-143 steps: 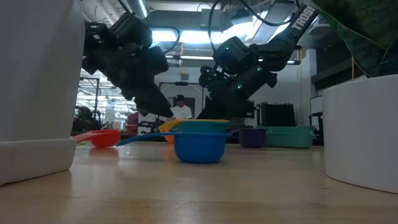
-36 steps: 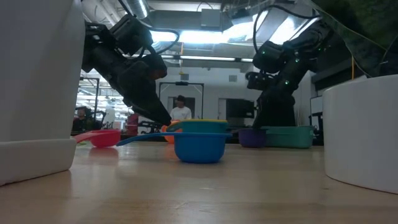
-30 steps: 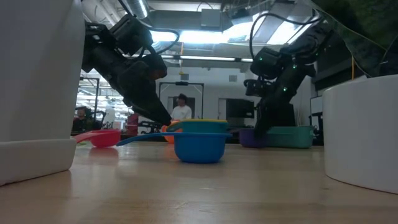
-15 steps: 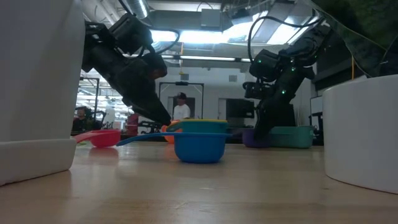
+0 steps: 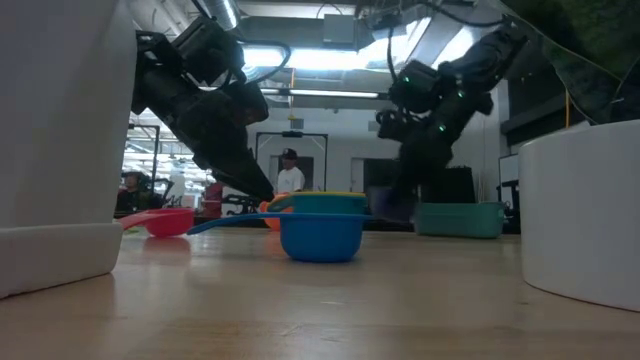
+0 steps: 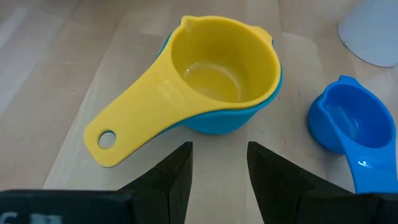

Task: Nest measuring cups in basket
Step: Stack the dark blue measuring cup on top of the yellow measuring cup

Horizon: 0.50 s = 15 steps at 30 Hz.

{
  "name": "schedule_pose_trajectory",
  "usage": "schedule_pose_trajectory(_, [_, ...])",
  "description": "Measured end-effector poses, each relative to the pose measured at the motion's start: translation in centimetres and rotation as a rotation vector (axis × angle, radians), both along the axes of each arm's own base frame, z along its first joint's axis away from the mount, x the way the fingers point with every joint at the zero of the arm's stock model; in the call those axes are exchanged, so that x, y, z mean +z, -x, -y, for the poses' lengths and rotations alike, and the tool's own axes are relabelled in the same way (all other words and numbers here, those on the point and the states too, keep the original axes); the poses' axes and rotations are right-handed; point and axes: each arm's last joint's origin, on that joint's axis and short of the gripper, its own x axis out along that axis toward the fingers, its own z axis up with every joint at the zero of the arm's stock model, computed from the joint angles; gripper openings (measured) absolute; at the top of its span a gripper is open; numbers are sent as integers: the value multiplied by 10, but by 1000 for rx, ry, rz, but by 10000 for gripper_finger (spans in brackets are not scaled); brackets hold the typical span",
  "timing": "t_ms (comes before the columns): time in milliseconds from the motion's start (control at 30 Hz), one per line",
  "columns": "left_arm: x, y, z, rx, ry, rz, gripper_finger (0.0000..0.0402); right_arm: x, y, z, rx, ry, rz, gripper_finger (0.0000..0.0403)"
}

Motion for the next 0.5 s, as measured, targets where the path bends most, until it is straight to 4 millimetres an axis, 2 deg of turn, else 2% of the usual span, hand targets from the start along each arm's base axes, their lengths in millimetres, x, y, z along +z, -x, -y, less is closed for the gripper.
schedule_pose_trajectory(300, [0,0,0,4,-2,-1,146,35,-36,-37,123,15,99,20])
schedule_pose_trajectory(500, [0,0,-1,17,-13,-2,146,45,-49,-67,221,34,166,18])
